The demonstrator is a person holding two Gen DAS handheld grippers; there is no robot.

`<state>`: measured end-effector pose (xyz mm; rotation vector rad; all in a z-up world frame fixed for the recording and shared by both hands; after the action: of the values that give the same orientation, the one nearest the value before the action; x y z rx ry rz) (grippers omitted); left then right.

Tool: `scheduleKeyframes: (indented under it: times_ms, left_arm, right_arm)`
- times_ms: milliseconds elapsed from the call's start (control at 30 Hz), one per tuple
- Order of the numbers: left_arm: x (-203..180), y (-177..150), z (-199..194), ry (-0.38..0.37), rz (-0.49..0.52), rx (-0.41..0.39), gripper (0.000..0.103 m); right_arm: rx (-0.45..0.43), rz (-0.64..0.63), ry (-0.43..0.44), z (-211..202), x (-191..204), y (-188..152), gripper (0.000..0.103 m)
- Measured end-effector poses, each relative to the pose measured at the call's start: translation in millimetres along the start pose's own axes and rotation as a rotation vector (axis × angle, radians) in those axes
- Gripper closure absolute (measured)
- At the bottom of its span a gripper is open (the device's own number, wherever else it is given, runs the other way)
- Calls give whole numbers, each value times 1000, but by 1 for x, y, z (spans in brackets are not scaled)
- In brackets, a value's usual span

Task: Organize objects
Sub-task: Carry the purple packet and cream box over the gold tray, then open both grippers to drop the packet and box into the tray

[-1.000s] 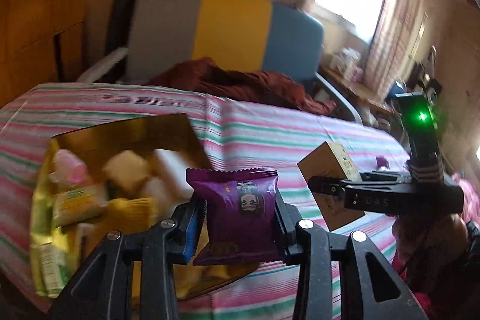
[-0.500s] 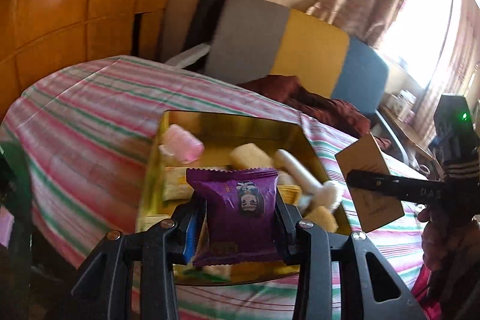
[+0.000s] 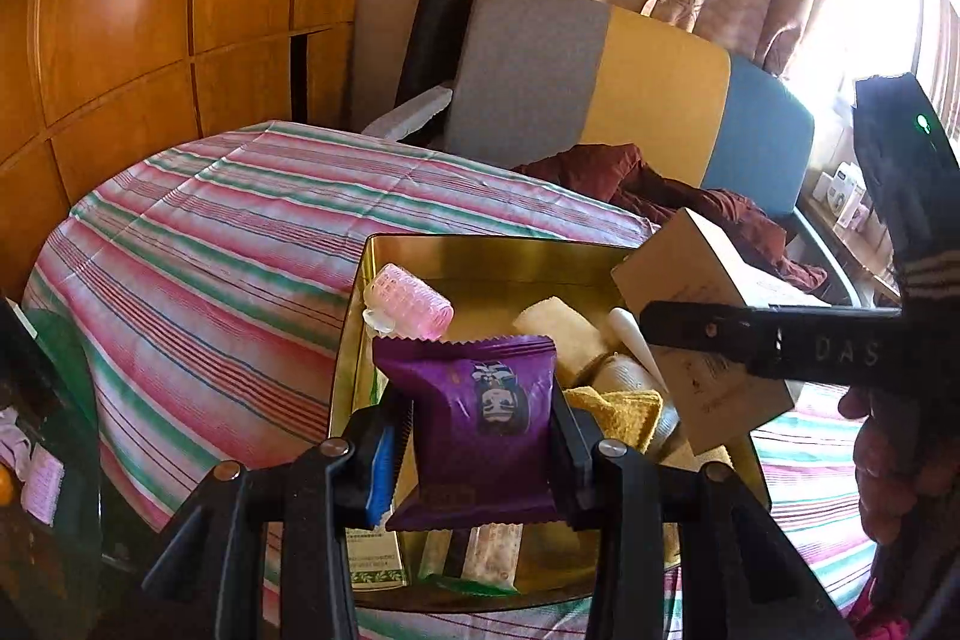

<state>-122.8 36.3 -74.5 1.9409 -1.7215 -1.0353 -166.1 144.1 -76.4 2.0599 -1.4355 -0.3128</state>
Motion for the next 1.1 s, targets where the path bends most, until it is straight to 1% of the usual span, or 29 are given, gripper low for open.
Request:
scheduleKeyframes:
  times_ms: [133, 433, 667, 767, 867, 900, 1000, 1033, 1100]
  left_arm:
    - [-3, 1, 2, 12, 17, -2, 63]
    - [-4, 0, 15, 13, 23, 26, 63]
    - [-3, 0, 30, 13, 20, 54, 62]
    - [-2, 1, 38, 0, -2, 77, 62]
    - [-1, 4, 42, -27, -36, 84, 53]
    - [0, 5, 44, -30, -47, 86, 50]
    - [4, 4, 47, -37, -67, 102, 49]
    - [5, 4, 47, -33, -69, 100, 49]
    - [11, 3, 47, -22, -75, 96, 49]
  right_arm:
    - [5, 11, 1, 5, -4, 6, 52]
    - [24, -1, -4, 20, -2, 18, 52]
    - [45, -6, -19, 35, -6, 27, 52]
    - [49, -3, -19, 42, -6, 32, 52]
    - [40, -5, -11, 51, -4, 40, 50]
    - [34, 10, 4, 53, -4, 43, 50]
    - [-2, 80, 49, 56, -7, 54, 46]
    - [-9, 89, 53, 56, -7, 56, 43]
    - [-16, 95, 50, 53, -8, 56, 42]
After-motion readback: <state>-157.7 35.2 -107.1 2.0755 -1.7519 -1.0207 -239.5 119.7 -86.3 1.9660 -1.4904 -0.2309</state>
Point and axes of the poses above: each gripper's, at about its wrist camera, not at the fingertips, and z roughly the way its jaws point, x to its left, y to its top, the point moved 10 cm from there along z, roughly the way its jaws point, and after that the axes turned 12 degrees about -z, right-handed, at the moved point
